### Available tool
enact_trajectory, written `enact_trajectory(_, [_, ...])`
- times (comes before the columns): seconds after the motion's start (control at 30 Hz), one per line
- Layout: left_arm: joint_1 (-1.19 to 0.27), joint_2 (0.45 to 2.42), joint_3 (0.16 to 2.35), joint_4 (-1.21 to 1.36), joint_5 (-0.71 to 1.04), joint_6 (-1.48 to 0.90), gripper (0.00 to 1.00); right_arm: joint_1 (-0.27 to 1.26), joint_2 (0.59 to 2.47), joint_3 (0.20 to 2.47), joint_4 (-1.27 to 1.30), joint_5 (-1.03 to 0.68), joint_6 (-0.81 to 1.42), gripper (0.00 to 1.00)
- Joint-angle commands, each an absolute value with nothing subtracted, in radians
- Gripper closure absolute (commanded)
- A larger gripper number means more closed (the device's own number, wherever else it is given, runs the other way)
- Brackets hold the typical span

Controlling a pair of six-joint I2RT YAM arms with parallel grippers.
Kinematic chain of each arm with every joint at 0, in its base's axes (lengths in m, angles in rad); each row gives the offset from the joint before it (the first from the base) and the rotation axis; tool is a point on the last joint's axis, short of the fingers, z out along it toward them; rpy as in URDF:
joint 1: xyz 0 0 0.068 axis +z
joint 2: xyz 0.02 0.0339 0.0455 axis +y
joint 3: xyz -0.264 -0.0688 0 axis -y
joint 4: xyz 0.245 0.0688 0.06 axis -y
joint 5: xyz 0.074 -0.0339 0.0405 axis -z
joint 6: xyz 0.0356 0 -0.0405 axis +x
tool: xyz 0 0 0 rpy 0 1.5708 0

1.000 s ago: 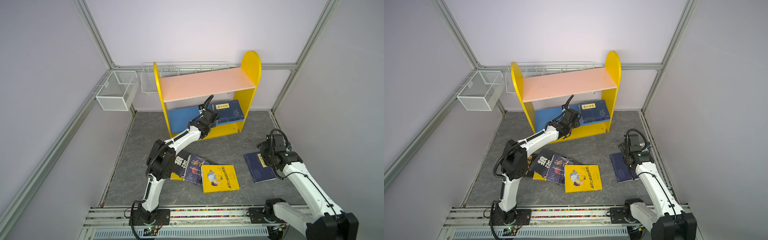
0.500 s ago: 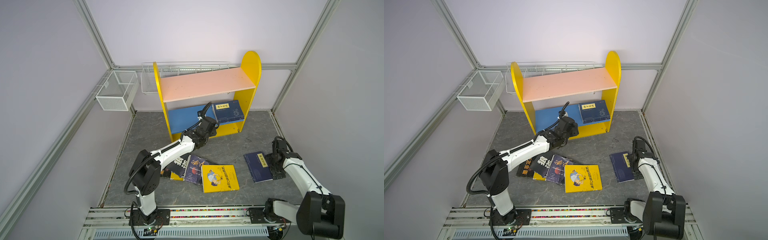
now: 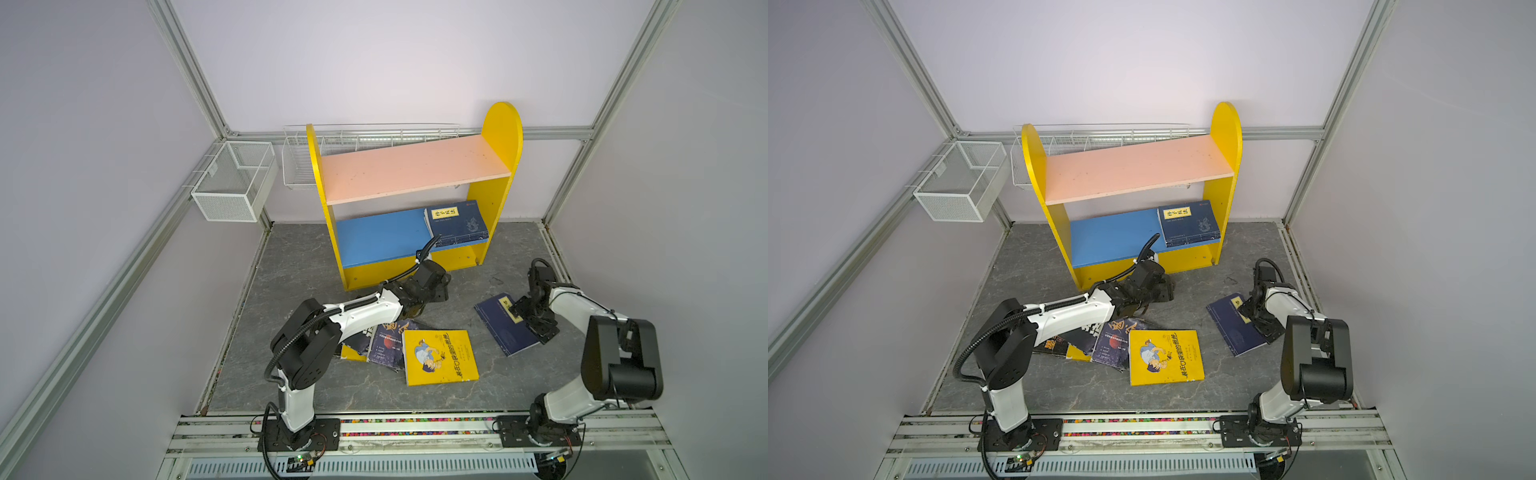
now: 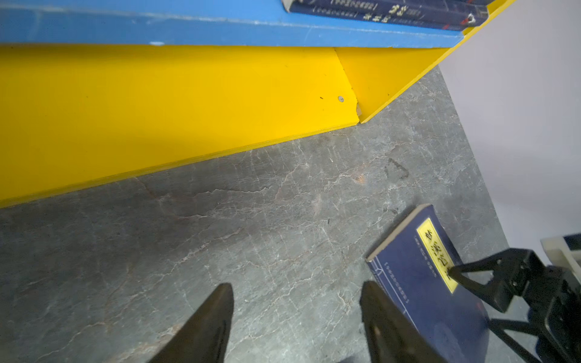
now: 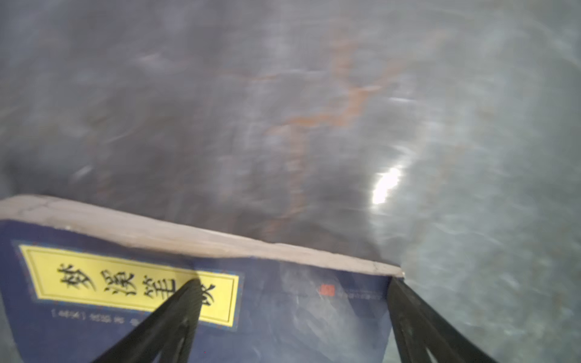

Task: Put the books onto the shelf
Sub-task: 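Reach both grippers down to the dark blue book lying on the floor, then grip the dark blue book edge with the right gripper and tilt it upright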

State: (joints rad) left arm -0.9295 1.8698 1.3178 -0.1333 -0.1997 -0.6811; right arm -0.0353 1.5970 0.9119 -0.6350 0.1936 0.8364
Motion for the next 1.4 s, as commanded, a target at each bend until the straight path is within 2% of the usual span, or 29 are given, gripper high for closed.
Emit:
enact_trajectory(0.0, [-0.928, 1.878, 1.299, -0.106, -0.175, -0.694, 0.34, 0.039, 1.642, 0.965, -0.598, 0.186, 0.688, 0.07])
enact_trajectory(0.17, [-0.928, 1.896, 1.299, -0.109, -0.161, -0.672, 0.33, 0.17, 1.67, 1.004, -0.539, 0.185, 0.559, 0.09])
enact_trajectory(0.33, [-0.927, 1.943, 1.331, -0.133, -0.159, -0.65, 0.33, 0.264, 1.607, 0.994, -0.443, 0.132, 0.479, 0.1])
enact_trajectory(0.57, [-0.924, 2.06, 1.469, -0.195, -0.106, -0.59, 0.33, 0.217, 1.496, 0.943, -0.542, 0.099, 0.679, 0.1])
enact_trajectory(0.83, [-0.926, 2.191, 1.628, -0.245, -0.002, -0.534, 0.36, 0.073, 1.422, 0.668, -0.461, -0.19, 0.888, 0.1])
enact_trajectory(1.0, [-0.936, 2.263, 1.701, -0.307, 0.022, -0.527, 0.39, 0.072, 1.428, 0.556, -0.369, -0.258, 0.961, 0.11])
enact_trajectory(1.17, [-0.942, 2.298, 1.723, -0.347, 0.046, -0.507, 0.45, 0.072, 1.437, 0.523, -0.335, -0.289, 0.976, 0.11])
enact_trajectory(1.37, [-0.956, 2.306, 1.71, -0.395, 0.076, -0.481, 0.64, 0.066, 1.369, 0.545, -0.277, -0.315, 0.964, 0.12])
